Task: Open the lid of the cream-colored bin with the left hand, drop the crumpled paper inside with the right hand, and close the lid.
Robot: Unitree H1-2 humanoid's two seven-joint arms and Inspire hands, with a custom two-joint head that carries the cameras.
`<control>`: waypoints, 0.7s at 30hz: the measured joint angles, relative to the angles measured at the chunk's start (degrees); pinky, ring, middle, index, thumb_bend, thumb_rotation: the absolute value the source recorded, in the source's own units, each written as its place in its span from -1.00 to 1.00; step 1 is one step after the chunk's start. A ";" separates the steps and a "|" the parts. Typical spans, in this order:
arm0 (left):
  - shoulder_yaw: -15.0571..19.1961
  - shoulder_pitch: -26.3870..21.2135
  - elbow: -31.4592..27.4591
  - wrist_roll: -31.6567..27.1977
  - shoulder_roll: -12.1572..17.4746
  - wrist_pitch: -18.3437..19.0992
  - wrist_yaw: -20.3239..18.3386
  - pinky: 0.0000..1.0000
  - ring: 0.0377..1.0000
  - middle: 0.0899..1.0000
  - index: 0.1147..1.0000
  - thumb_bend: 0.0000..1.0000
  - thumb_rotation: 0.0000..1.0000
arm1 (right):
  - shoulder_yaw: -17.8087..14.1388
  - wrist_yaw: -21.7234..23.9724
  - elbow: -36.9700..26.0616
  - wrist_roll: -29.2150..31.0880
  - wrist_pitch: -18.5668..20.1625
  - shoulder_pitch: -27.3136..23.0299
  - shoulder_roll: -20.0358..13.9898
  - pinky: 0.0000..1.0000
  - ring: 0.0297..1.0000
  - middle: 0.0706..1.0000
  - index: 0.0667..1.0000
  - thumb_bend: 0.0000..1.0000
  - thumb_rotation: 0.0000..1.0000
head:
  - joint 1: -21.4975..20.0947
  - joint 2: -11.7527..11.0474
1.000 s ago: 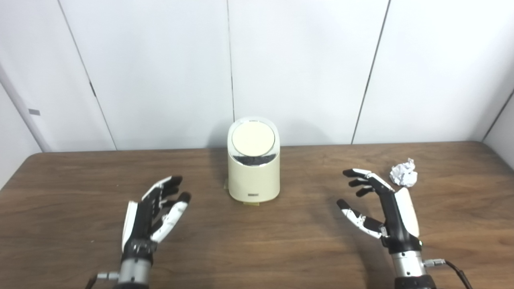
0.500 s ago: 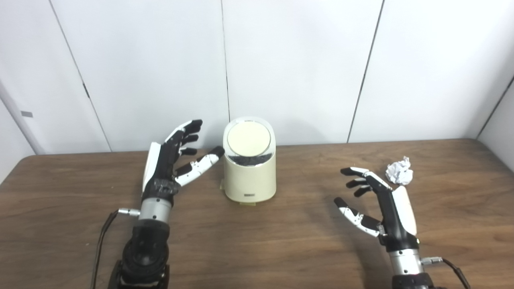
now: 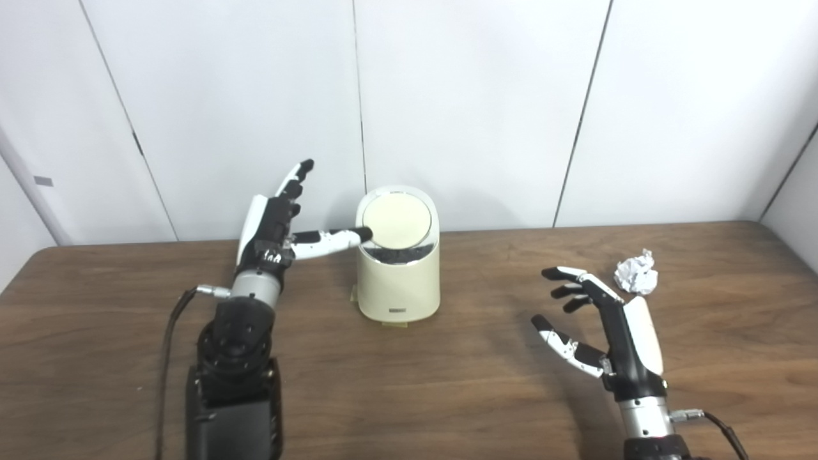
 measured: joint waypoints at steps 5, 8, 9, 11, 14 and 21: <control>11.15 -6.40 1.63 16.27 -6.21 0.00 -12.86 1.00 1.00 1.00 1.00 0.92 -0.90 | 0.09 -0.49 0.19 0.02 -0.04 -0.16 0.05 -0.02 0.23 0.36 0.34 -0.43 -0.69 | 0.00 -0.09; 15.09 -8.89 2.43 22.50 -7.69 -0.01 -18.39 1.00 1.00 1.00 1.00 0.90 -0.93 | 0.26 -1.06 0.35 -0.02 -0.15 -0.26 0.04 -0.02 0.22 0.35 0.32 -0.42 -0.72 | 0.00 -0.09; 16.33 -9.56 3.11 23.59 -7.95 0.00 -19.61 1.00 1.00 1.00 1.00 0.88 -0.91 | 0.28 -1.31 0.45 -0.01 -0.19 -0.32 0.04 -0.04 0.21 0.35 0.33 -0.42 -0.69 | 0.00 -0.09; 18.58 -10.52 4.64 25.45 -8.09 -0.01 -21.45 1.00 1.00 1.00 1.00 0.86 -0.88 | 0.34 -1.49 0.60 0.00 -0.19 -0.43 0.04 -0.06 0.19 0.35 0.32 -0.42 -0.67 | -0.09 -0.09; 22.11 -11.89 7.49 27.68 -8.21 0.00 -23.32 1.00 1.00 1.00 1.00 0.86 -0.85 | 0.44 -1.65 0.64 -0.01 -0.19 -0.44 0.01 -0.06 0.18 0.36 0.32 -0.42 -0.66 | -0.17 -0.18; 28.69 -16.02 12.98 29.91 -8.41 0.00 -25.65 1.00 1.00 0.97 0.46 0.78 -0.88 | 0.58 -1.90 0.64 -0.10 -0.14 -0.44 -0.01 -0.07 0.18 0.36 0.32 -0.42 -0.68 | -0.44 -0.18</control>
